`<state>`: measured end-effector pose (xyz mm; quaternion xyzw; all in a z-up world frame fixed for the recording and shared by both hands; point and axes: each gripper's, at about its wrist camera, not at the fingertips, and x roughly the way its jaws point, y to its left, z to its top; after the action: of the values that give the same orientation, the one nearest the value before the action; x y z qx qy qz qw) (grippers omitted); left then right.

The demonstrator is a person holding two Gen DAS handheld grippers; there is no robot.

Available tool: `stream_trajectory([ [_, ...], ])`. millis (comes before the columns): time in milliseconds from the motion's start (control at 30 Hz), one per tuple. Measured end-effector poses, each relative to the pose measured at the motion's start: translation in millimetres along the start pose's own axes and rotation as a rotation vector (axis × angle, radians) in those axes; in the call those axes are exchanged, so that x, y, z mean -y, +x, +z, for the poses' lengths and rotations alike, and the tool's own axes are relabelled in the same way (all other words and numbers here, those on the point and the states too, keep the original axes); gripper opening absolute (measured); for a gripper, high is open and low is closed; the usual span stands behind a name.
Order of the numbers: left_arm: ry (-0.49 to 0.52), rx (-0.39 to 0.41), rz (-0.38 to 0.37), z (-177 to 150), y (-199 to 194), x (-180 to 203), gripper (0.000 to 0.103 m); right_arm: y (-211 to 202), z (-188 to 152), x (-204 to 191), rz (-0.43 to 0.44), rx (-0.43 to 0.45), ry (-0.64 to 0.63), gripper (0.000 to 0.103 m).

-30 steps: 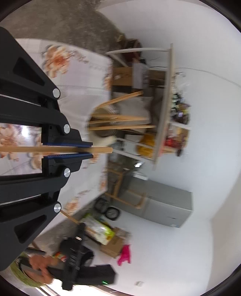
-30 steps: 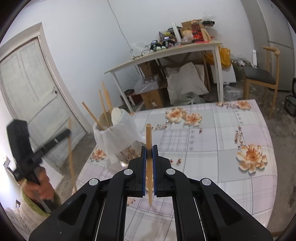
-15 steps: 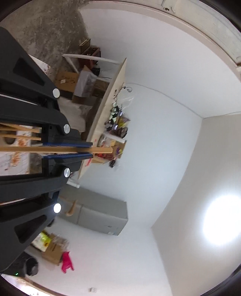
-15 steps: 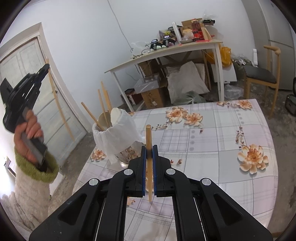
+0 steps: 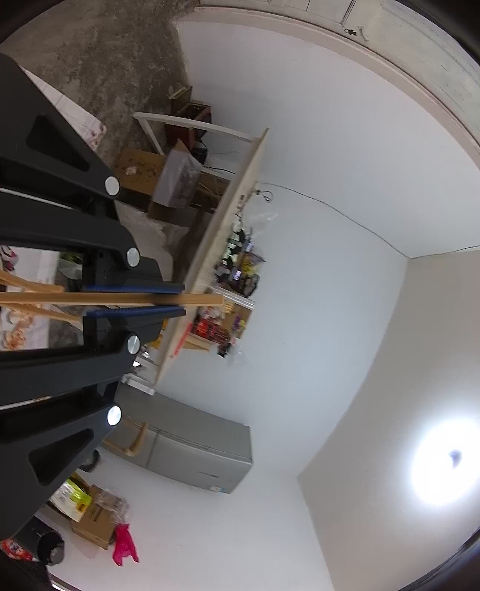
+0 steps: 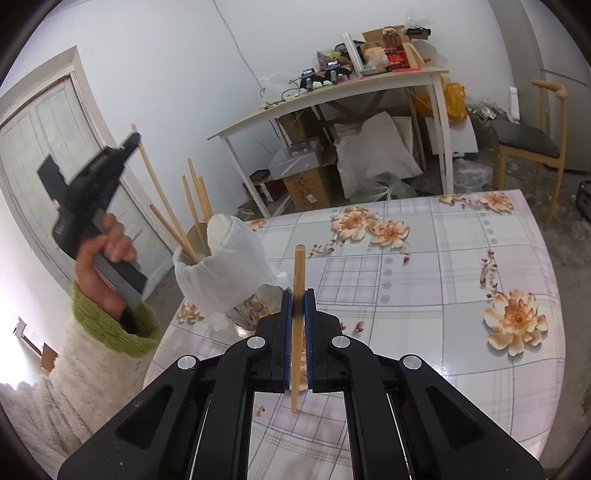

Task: Organize utensils
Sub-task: 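Lift both chopsticks upright toward the holder with both tools, then drop the chopstick into the holder with the left tool while the right tool raises its chopstick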

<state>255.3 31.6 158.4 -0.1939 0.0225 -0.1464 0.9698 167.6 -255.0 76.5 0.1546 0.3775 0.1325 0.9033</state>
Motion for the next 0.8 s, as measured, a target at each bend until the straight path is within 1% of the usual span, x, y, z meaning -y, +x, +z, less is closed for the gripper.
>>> stream_trajectory([
  [167,0.010,-0.055,0.006,-21.9,3.7,-2.2,0.006,-1.0,0.2,1.3,0.008,0.000,0.001,0.004],
  [433,0.011,-0.167,-0.008,-42.1,-19.6,-3.5,0.007,-13.0,-1.5,-0.8,-0.004,0.020,0.000,0.004],
  [467,0.010,-0.179,-0.012,-42.6,-23.3,-2.8,0.012,-14.4,-1.3,-1.4,-0.005,0.023,-0.001,0.004],
  [500,0.009,-0.201,-0.020,-43.3,-27.1,-3.3,0.020,-16.7,-0.7,-2.5,-0.007,0.029,-0.001,0.004],
  [567,0.007,-0.217,-0.032,-43.0,-37.7,-1.5,0.031,-21.9,1.5,-5.7,-0.009,0.043,-0.004,0.004],
  [667,0.022,-0.219,-0.045,-40.6,-50.6,2.4,0.038,-29.7,7.7,-11.1,-0.004,0.067,-0.009,0.004],
  [800,0.040,-0.205,-0.049,-33.6,-72.7,5.2,0.048,-47.0,27.4,-23.1,0.009,0.144,-0.024,0.004],
])
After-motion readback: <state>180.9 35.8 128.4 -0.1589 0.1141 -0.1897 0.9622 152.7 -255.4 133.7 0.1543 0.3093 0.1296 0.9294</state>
